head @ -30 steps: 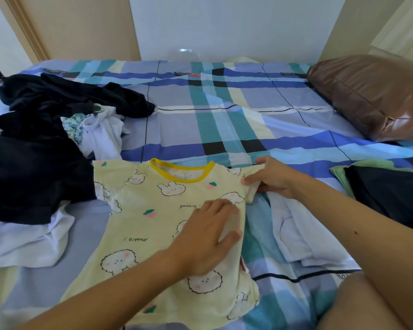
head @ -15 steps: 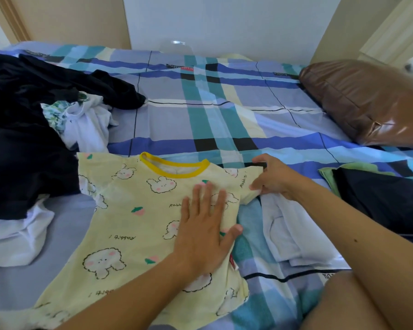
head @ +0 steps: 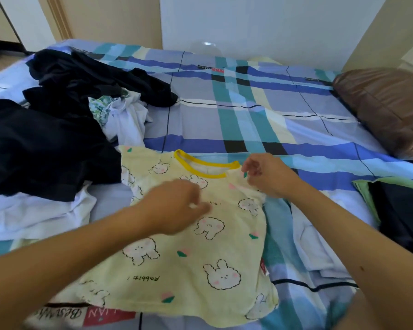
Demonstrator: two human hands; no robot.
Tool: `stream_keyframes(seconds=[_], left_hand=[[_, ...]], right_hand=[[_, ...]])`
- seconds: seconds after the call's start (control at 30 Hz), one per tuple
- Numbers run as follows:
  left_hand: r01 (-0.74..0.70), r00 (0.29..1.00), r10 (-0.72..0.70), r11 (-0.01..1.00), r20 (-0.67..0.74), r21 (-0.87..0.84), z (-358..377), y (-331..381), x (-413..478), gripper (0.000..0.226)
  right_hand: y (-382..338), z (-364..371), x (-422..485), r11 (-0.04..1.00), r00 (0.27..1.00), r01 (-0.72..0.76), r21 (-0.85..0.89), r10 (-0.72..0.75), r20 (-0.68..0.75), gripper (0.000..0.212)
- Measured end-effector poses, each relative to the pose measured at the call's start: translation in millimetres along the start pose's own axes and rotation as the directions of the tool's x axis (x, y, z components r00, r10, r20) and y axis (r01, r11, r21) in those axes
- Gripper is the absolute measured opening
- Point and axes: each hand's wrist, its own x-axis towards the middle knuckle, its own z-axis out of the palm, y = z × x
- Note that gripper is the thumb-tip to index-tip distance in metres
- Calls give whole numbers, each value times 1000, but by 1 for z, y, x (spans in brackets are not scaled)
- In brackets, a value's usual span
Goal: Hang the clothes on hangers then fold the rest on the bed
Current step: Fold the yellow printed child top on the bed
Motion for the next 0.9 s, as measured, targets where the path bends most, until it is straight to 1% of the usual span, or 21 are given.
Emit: stream_keyframes(seconds=[0.03, 0.1, 0.13, 0.2, 0.27, 0.3, 0.33, 0.37, 0.43, 0.47, 0.5, 0.53, 0.6, 0.63, 0.7, 0.73, 0.77, 0.8, 0.83, 0.87, 0.9], left_hand=[[99, 995, -98, 994, -35, 42, -10, -19, -3, 43], [295, 955, -289, 942, -62, 161, -29, -58, -3, 49], [365, 931, -360, 910, -59, 197, -36, -75, -2, 52], [449, 893, -443, 875, -76, 179, -43, -101, -1, 57], [494, 869, -485, 862, -93, 117, -44, -115, 0, 62], [508, 861, -504, 859, -76, 64, -42, -117, 0, 64], [524, 850, -525, 851, -42, -28, -41, -121, -1, 66], [524, 847, -531, 836, 3, -161, -37, -120, 4, 66], [487, 849, -527, 754, 36, -442, -31, -121, 10, 59], [447, 854, -520, 724, 10, -526, -29, -121, 13, 52], [402, 858, -512, 718, -40, -569, -27, -121, 16, 45], [361, 858, -503, 736, -104, -573, -26, -121, 18, 40], [310, 841, -479, 808, -251, -501, -21, -116, 23, 38], [281, 828, -457, 840, -325, -465, -18, -112, 25, 41], [181, 795, -373, 898, -478, -400, -15, -98, 24, 41], [112, 783, -301, 929, -545, -352, -13, -89, 24, 38], [26, 784, -196, 958, -589, -285, -11, -83, 23, 34], [-60, 808, -71, 978, -584, -202, -7, -78, 23, 27], [-126, 851, 43, 984, -523, -123, -3, -73, 23, 18], [-165, 901, 127, 985, -414, -58, 3, -70, 22, 13], [-194, 939, 181, 981, -293, -13, 8, -67, 22, 15]], right_hand=[[3, 1, -3, 997, 994, -55, -60, 60, 94, 17], [2, 2, -10, 975, 952, -121, -186, 167, 257, 42], [1, 1, -12, 966, 934, -136, -221, 199, 295, 48], [0, 1, -12, 962, 936, -158, -221, 217, 278, 43], [3, 0, -10, 961, 944, -217, -169, 251, 214, 35], [4, 0, -9, 959, 946, -252, -132, 273, 176, 32], [3, 3, -7, 959, 951, -269, -93, 280, 129, 29], [4, 1, -7, 959, 957, -276, -66, 281, 68, 26], [-2, 3, -9, 974, 973, -228, -12, 228, -27, 21], [-6, 5, -11, 981, 981, -190, 35, 191, -26, 21], [-10, 7, -14, 983, 987, -159, 97, 157, 18, 19], [-14, 10, -16, 977, 988, -134, 167, 119, 97, 15], [-17, 17, -20, 965, 968, -110, 239, 50, 247, 6], [-15, 19, -19, 966, 962, -94, 242, 26, 271, 11], [-11, 19, -15, 975, 977, -36, 220, -12, 213, 19], [-9, 17, -13, 982, 988, 12, 187, -41, 151, 23], [-7, 16, -11, 988, 992, 57, 142, -73, 104, 28], [-4, 15, -9, 990, 991, 94, 105, -103, 85, 33], [-3, 15, -9, 991, 988, 112, 77, -120, 98, 38], [-2, 16, -9, 991, 983, 121, 48, -127, 134, 43], [-2, 19, -8, 992, 976, 124, 3, -122, 183, 46]])
